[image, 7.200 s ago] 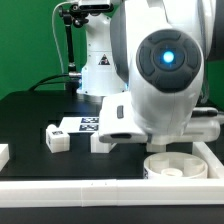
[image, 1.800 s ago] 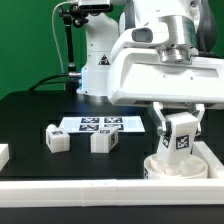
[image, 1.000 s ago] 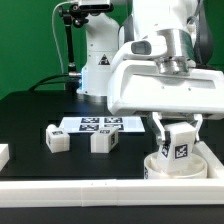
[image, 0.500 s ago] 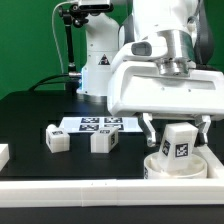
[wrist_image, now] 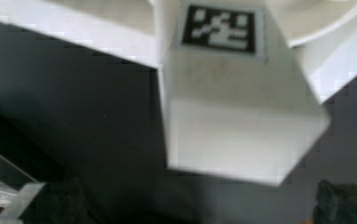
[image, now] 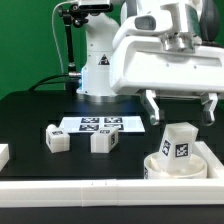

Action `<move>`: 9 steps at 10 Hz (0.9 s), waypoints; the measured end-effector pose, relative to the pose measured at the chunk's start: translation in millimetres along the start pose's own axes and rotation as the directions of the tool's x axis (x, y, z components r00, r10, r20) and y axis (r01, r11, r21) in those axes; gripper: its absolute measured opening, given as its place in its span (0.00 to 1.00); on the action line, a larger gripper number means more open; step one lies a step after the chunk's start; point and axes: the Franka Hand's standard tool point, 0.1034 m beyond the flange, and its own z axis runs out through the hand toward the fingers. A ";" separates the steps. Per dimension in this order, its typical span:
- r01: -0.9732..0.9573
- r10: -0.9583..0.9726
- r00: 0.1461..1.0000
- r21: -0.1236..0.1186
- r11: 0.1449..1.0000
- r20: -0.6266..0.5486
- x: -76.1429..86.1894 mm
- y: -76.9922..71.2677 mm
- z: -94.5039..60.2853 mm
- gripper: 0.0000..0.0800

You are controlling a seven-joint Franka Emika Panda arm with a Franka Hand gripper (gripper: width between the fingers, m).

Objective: Assemble stool

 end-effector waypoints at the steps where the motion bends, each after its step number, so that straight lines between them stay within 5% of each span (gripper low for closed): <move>1: 0.001 -0.001 1.000 0.001 1.000 0.002 -1.9 -1.0 1.6 0.81; 4: 0.002 -0.003 0.999 0.009 1.000 0.034 -5.9 -2.8 3.8 0.81; 9: -0.015 -0.023 0.919 0.095 0.995 0.393 -15.2 -16.2 7.3 0.81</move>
Offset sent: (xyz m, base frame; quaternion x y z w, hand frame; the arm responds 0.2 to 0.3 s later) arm 0.0000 0.0000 0.0000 0.0000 0.0000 0.0000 1.0000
